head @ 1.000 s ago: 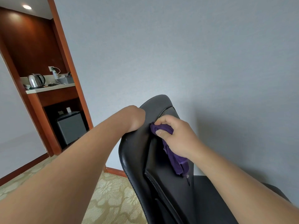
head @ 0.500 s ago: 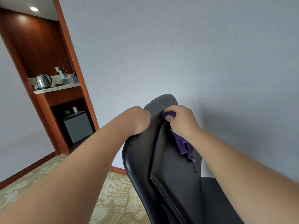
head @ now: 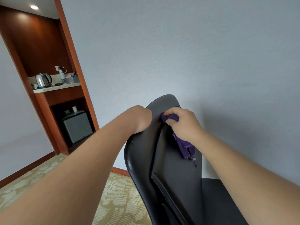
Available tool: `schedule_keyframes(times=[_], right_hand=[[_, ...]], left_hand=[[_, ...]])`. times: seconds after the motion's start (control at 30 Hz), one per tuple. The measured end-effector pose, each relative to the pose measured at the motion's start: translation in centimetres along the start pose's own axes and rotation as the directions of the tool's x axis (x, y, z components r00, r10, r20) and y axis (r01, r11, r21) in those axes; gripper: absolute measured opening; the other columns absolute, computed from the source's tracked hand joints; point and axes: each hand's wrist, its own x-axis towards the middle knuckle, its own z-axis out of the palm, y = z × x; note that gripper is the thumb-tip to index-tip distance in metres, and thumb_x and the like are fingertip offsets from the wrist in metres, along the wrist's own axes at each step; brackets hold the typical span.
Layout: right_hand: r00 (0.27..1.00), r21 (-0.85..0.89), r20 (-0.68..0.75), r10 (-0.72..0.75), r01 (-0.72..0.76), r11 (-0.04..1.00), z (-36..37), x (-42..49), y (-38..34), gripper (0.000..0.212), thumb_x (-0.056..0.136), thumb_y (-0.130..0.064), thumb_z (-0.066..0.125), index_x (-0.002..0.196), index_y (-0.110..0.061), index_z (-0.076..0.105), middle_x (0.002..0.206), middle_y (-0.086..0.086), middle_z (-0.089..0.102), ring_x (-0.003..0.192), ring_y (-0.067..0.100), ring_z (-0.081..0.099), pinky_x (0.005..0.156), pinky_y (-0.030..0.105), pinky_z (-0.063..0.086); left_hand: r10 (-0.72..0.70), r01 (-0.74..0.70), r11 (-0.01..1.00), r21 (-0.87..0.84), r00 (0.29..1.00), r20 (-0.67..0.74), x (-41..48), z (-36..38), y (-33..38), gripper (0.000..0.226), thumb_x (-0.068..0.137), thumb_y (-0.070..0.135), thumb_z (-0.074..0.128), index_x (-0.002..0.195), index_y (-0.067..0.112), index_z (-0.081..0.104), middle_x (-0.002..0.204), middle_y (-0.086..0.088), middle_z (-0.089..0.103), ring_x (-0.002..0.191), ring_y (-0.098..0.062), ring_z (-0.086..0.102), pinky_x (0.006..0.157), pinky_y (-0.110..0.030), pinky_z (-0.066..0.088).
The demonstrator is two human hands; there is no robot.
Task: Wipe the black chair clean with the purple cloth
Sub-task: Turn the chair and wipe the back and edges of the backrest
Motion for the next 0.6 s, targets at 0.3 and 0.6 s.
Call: schedule_keyframes(times=[0.3, 0.6], right_hand=[[0.983, 0.083, 0.020, -0.181, 0.179, 0.980, -0.7, -6.2, -1.9, 0.029, 0.090, -0.018, 0.070, 0.100, -0.045, 0.069, 0.098, -0.032, 0.067, 0.094, -0.011, 0.061, 0.075, -0.001, 0.039], [0.992, 0.026, -0.069, -0.103, 0.105, 0.994, 0.3, -1.8, -0.7, 0.022, 0.086, -0.014, 0.075, 0.098, -0.033, 0.074, 0.096, -0.021, 0.065, 0.090, -0.003, 0.060, 0.073, -0.001, 0.037]], left_hand=[[-0.004, 0.004, 1.000, -0.009, 1.000, -0.014, -0.2, 0.2, 0.1, 0.035, 0.093, -0.002, 0.030, 0.110, 0.002, 0.060, 0.097, -0.009, 0.051, 0.083, -0.024, 0.049, 0.079, -0.031, 0.045], [0.020, -0.021, 1.000, -0.019, 0.999, -0.035, 0.0, 0.4, -0.2, 0.032, 0.092, -0.001, 0.030, 0.107, 0.002, 0.058, 0.090, -0.006, 0.046, 0.082, -0.024, 0.049, 0.076, -0.031, 0.043]])
